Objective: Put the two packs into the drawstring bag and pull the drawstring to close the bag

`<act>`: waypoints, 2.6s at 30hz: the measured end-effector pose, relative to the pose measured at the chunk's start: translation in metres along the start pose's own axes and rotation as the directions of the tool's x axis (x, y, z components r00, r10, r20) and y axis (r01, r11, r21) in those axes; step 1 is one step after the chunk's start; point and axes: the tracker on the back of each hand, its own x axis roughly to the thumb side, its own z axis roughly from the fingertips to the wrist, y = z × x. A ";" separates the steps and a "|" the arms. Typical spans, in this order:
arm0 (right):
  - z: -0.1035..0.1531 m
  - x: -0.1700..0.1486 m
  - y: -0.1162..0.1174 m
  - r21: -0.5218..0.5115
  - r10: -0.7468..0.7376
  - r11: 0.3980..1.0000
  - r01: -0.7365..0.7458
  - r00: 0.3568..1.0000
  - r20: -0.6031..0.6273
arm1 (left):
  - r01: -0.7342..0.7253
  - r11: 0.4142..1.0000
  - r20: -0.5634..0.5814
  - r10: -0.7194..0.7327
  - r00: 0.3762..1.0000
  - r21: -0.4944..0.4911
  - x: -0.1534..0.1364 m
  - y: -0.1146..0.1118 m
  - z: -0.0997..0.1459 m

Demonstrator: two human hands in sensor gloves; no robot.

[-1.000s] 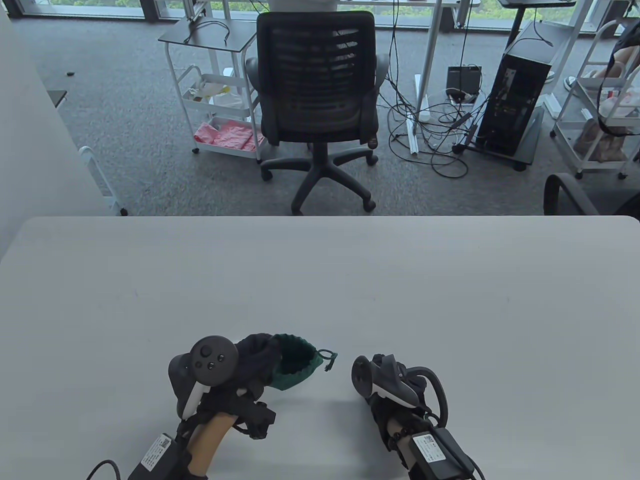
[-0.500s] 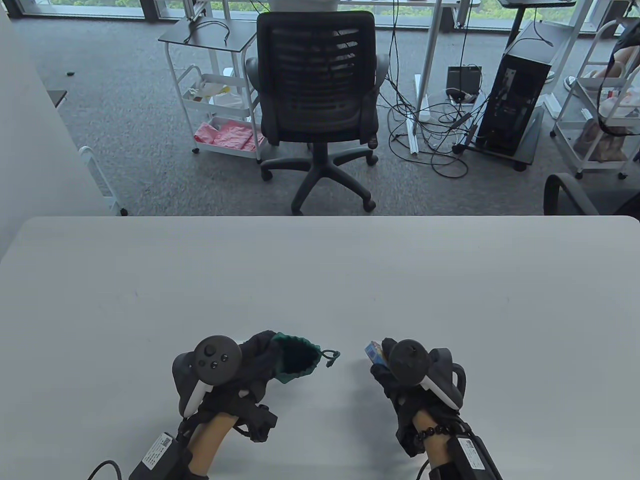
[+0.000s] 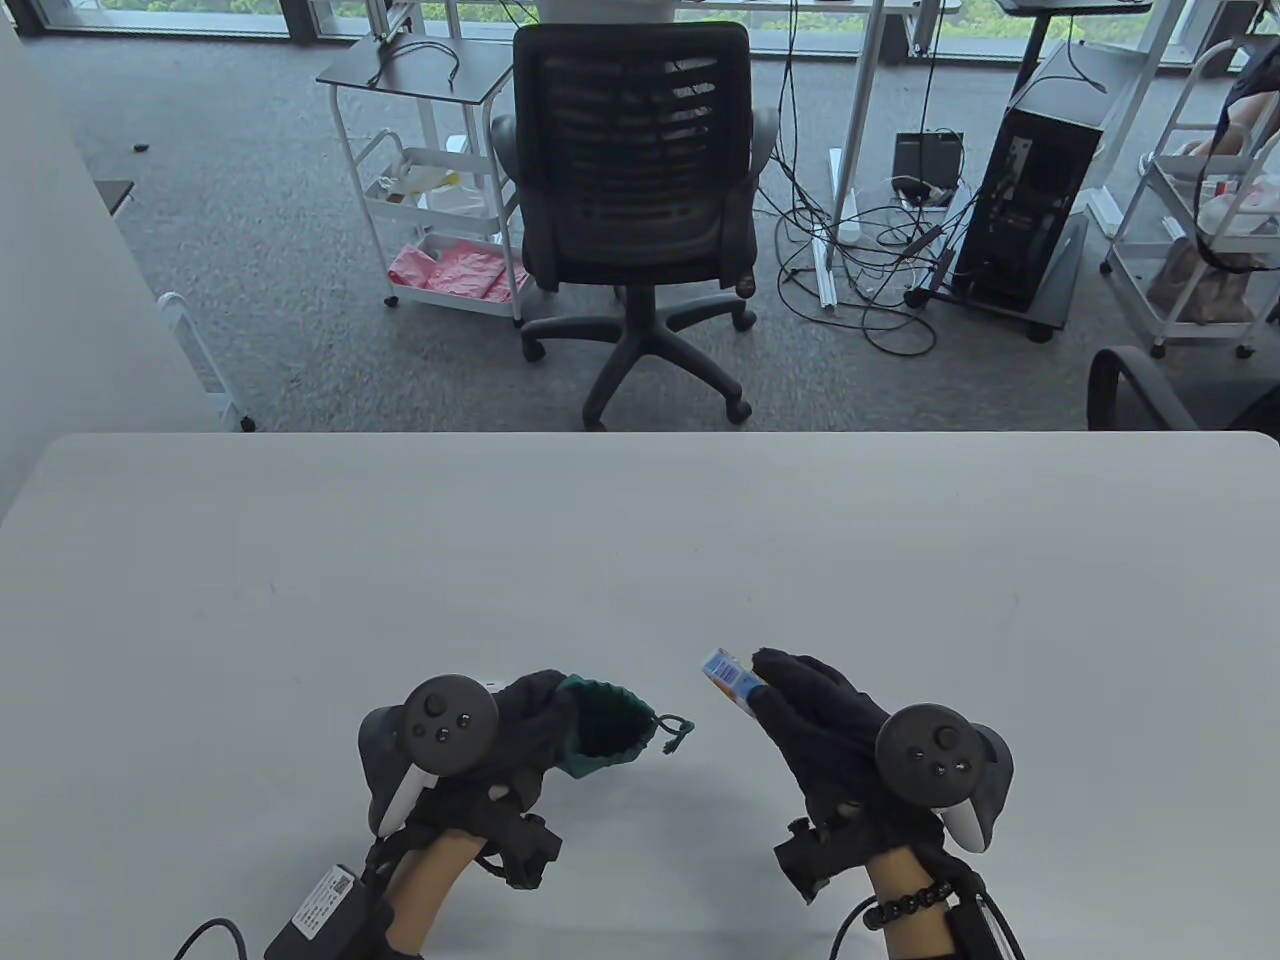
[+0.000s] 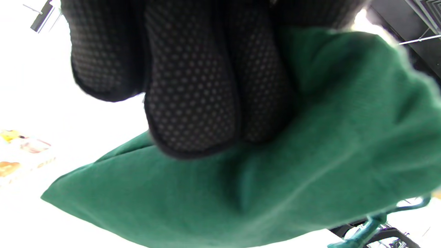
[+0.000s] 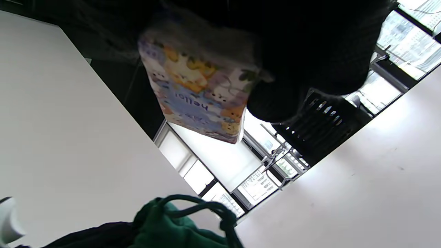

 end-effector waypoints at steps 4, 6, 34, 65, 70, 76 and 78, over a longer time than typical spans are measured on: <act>0.001 0.014 0.009 0.044 -0.091 0.995 0.088 0.993 0.076 | 0.006 1.000 0.005 -0.006 1.000 -0.005 0.003 -0.003 0.001; 0.002 0.023 0.015 0.071 -0.122 0.991 0.115 0.987 0.109 | 0.019 1.000 0.010 -0.019 1.000 -0.006 0.005 -0.004 0.000; 0.010 0.049 0.049 0.113 0.178 0.971 -0.213 0.949 0.259 | 0.086 0.995 0.111 -0.081 0.991 -0.047 0.018 -0.013 0.003; 0.013 0.051 0.038 -0.063 0.490 0.872 -0.486 0.860 0.146 | -0.112 0.991 0.144 0.121 0.982 -0.073 0.017 -0.009 0.005; 0.012 0.046 0.043 0.071 0.448 0.887 -0.456 0.888 0.103 | -0.123 0.991 0.146 0.130 0.981 -0.055 0.016 -0.008 0.005; 0.011 0.045 0.056 0.203 0.443 0.868 -0.453 0.891 0.098 | -0.105 0.992 0.166 0.114 0.979 -0.062 0.019 -0.010 0.006; 0.011 0.044 0.062 0.259 0.456 0.847 -0.464 0.885 0.097 | -0.114 0.991 0.184 0.124 0.975 -0.068 0.020 -0.011 0.007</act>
